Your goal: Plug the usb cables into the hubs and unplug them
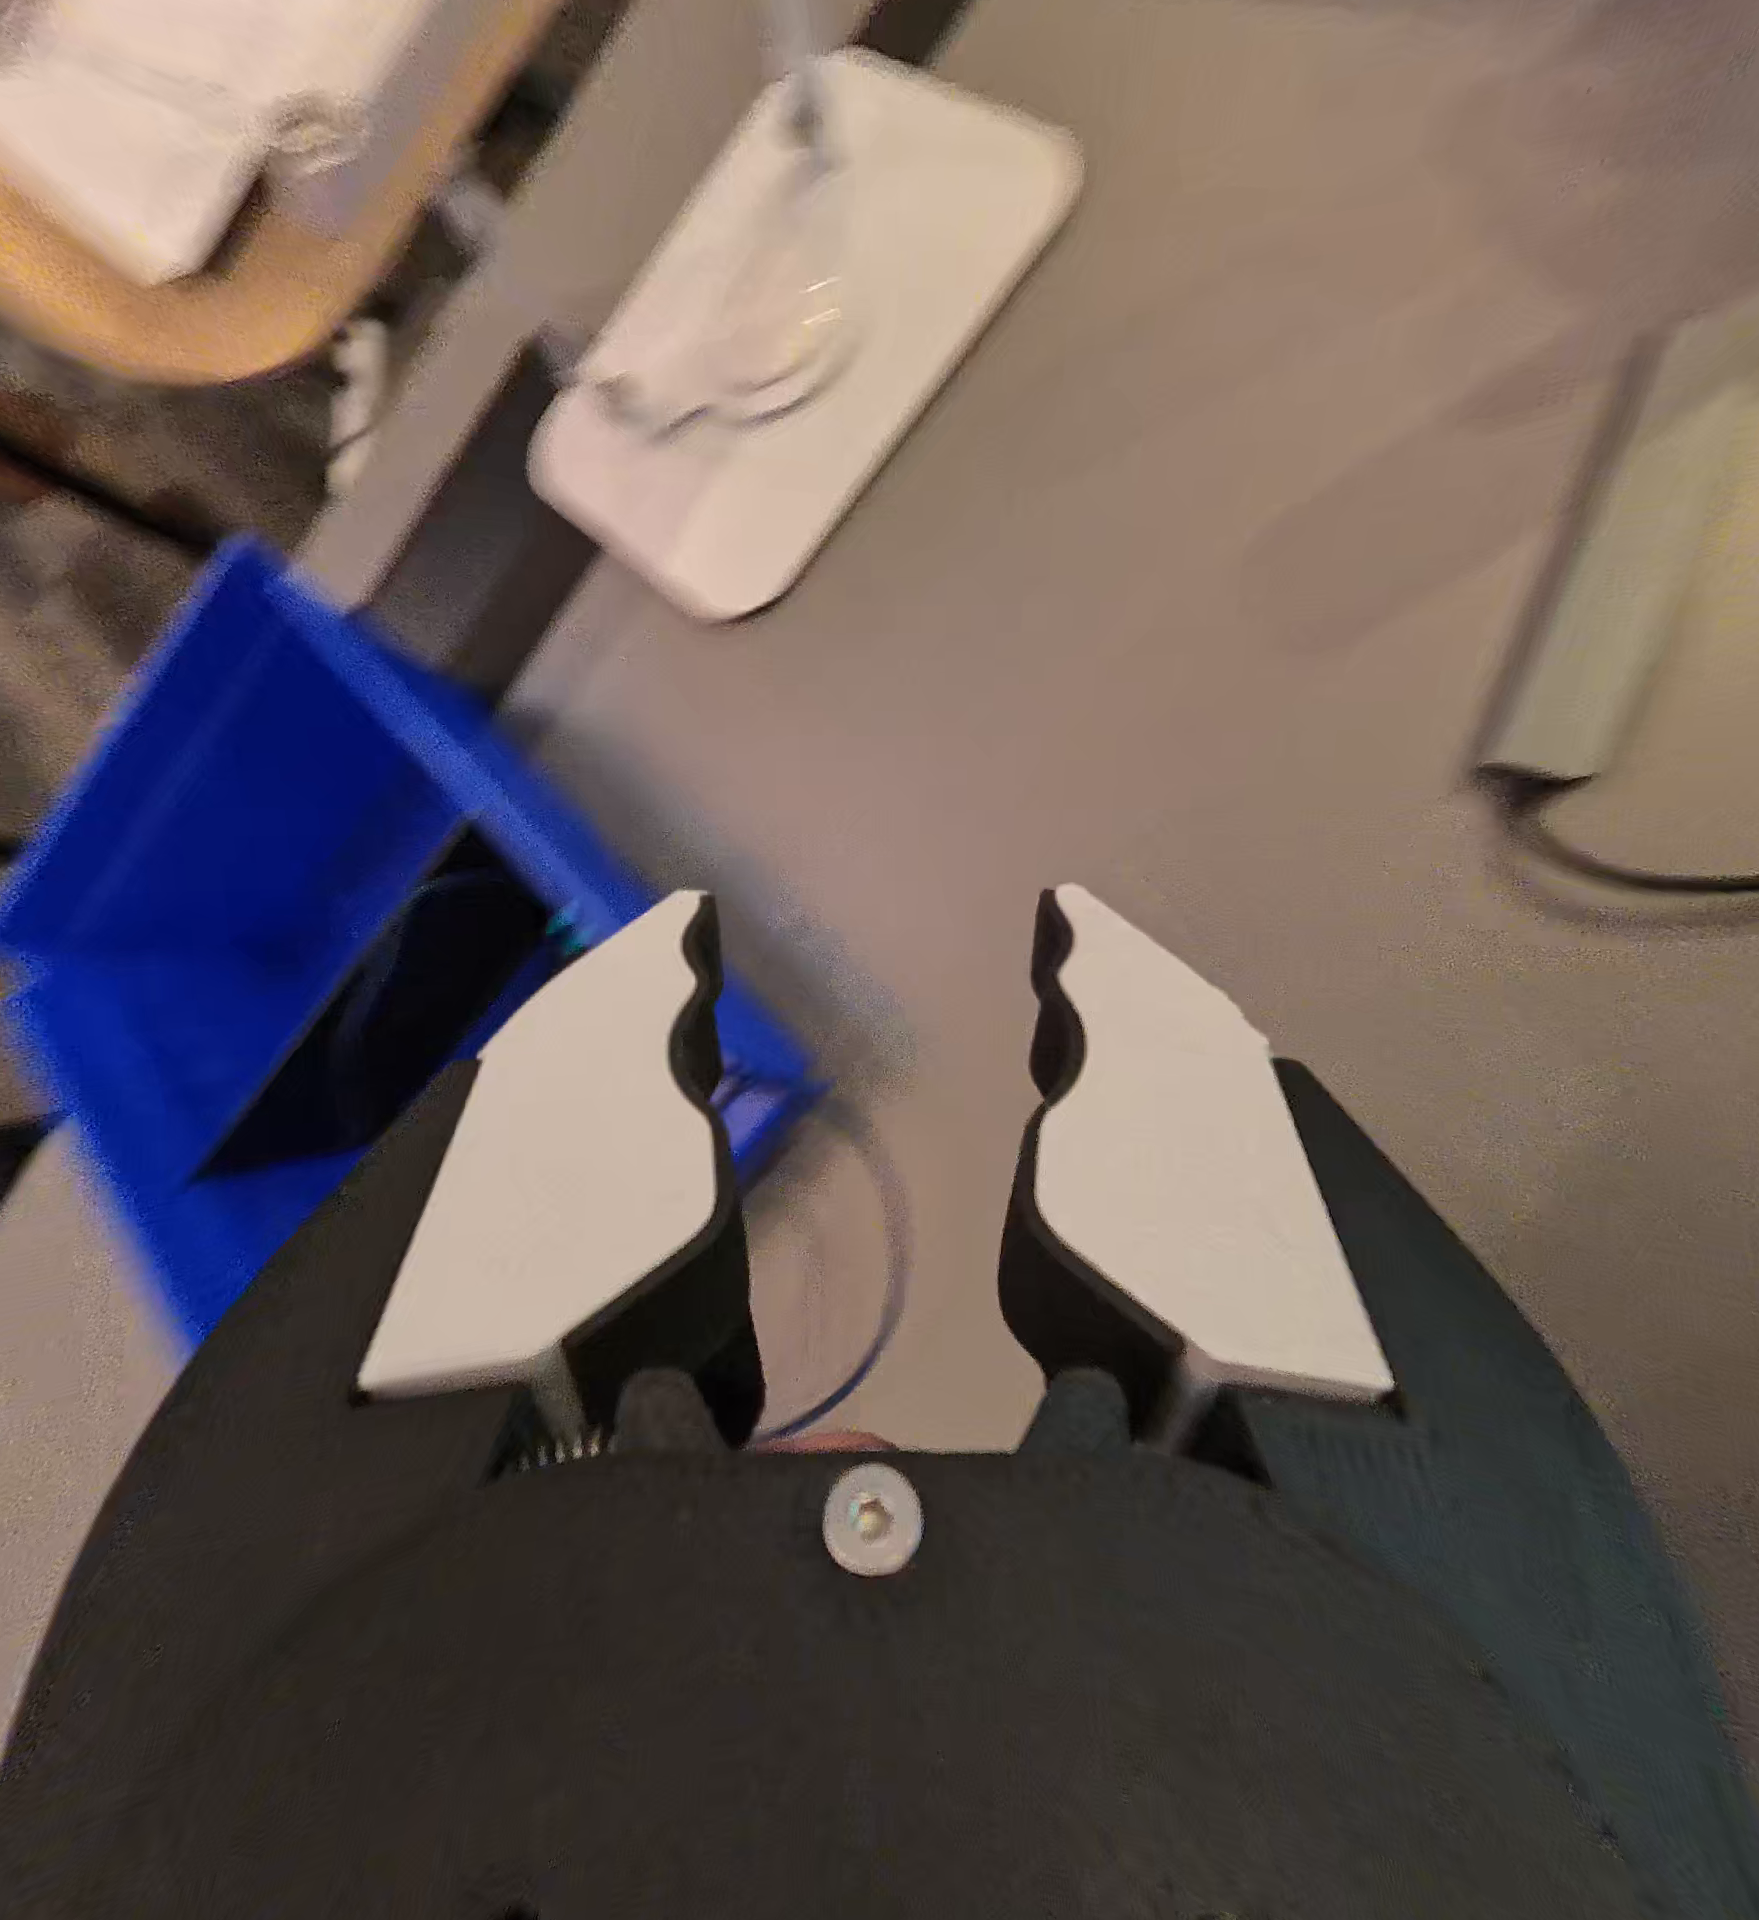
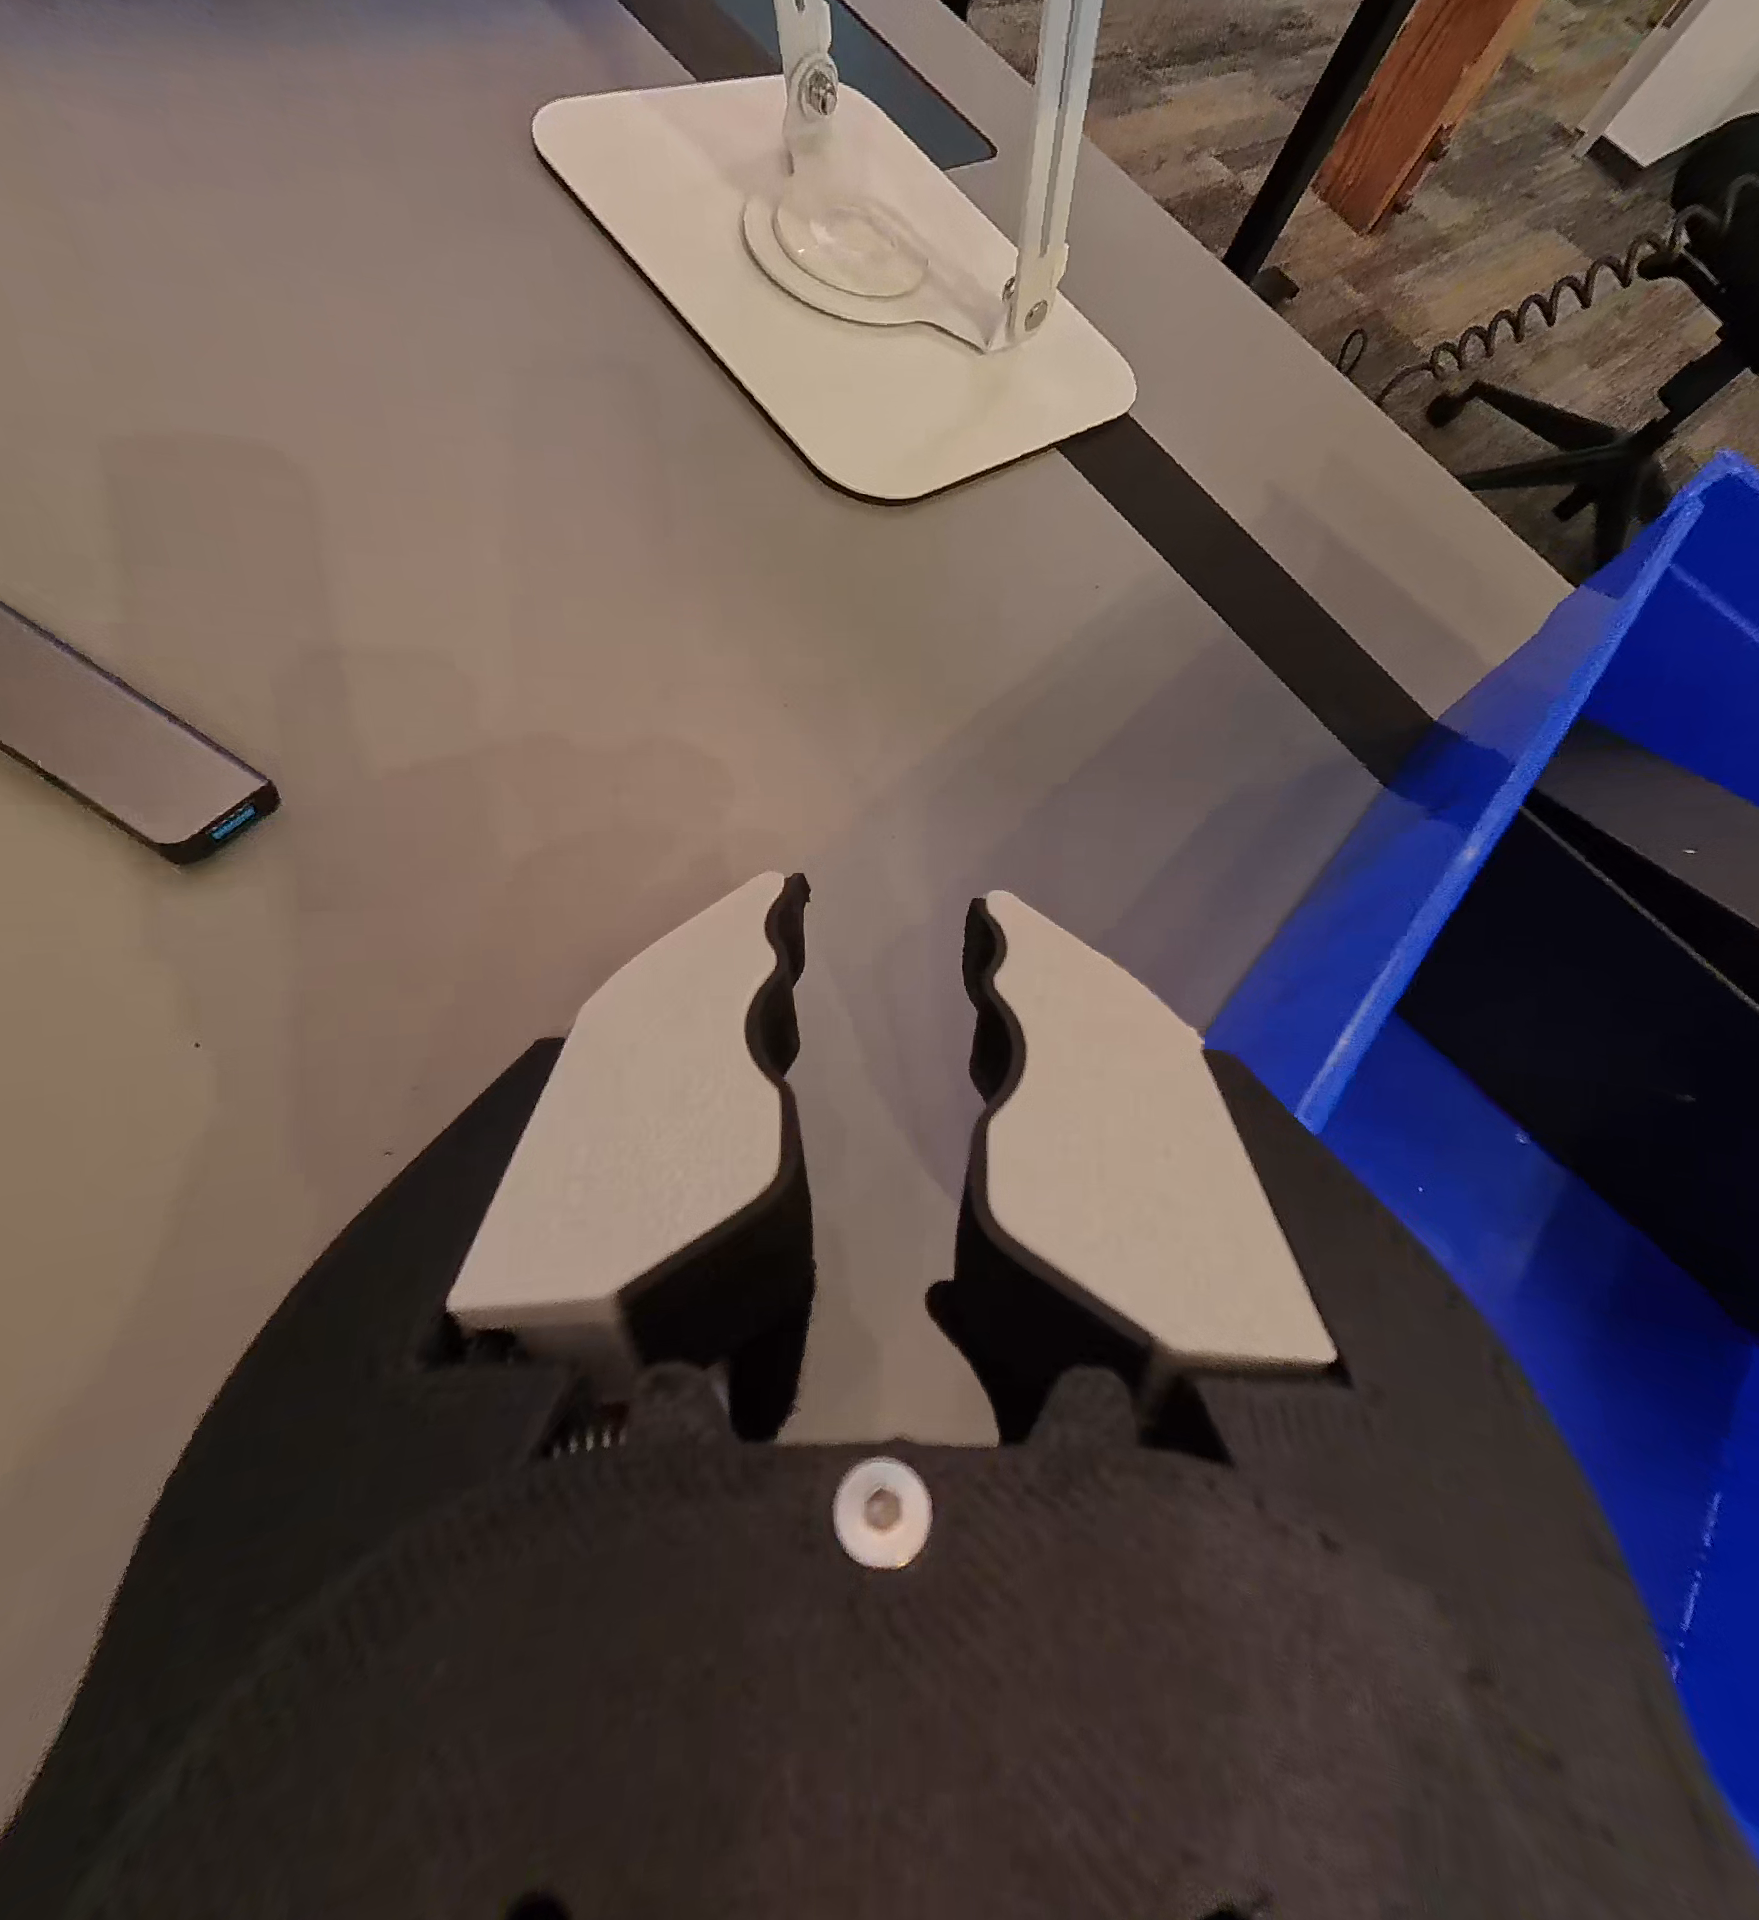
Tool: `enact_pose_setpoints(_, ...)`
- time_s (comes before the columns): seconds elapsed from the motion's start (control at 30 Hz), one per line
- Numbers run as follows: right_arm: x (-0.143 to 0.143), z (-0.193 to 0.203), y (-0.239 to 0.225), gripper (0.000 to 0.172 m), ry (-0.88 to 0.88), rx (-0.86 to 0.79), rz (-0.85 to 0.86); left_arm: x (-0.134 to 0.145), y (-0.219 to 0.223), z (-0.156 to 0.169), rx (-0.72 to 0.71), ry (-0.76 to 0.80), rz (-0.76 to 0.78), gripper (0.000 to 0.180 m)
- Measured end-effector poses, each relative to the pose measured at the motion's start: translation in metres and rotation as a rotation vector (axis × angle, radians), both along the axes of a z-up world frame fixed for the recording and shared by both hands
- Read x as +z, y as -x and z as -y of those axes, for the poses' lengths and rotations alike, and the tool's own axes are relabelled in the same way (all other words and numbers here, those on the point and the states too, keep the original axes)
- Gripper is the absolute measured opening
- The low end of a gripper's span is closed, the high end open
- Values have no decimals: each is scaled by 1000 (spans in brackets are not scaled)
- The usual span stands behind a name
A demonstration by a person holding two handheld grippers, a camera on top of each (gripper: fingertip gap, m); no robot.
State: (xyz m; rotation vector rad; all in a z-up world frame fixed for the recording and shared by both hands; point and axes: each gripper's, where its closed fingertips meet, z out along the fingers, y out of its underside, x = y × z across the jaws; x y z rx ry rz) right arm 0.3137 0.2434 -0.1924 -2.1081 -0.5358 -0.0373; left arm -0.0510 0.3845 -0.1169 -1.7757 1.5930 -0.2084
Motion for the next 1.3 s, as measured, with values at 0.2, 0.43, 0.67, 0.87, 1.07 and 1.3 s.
enact_pose_setpoints(0.2, -9, -3, 5, 29, 0, 13, 29, 5, 84, -91, 134, -3, -159, 57)
enact_pose_setpoints(0.43, -27, -8, 15, 29, 25, 43, 79, -72, 85, -147, 26, 94, -378, 58)
enact_pose_setpoints(0.67, -39, -9, 20, 29, 51, 73, 93, -138, 71, -171, 31, 313, -503, 80)
enact_pose_setpoints(0.87, -39, -8, 19, 29, 51, 81, 91, -152, 73, -181, 103, 389, -529, 18)
enact_pose_setpoints(1.07, -39, -6, 19, 29, 49, 87, 102, -146, 79, -189, 108, 233, -555, 4)
enact_pose_setpoints(1.3, -42, -7, 13, 29, 49, 74, 107, -66, 74, -187, 156, 124, -291, 4)
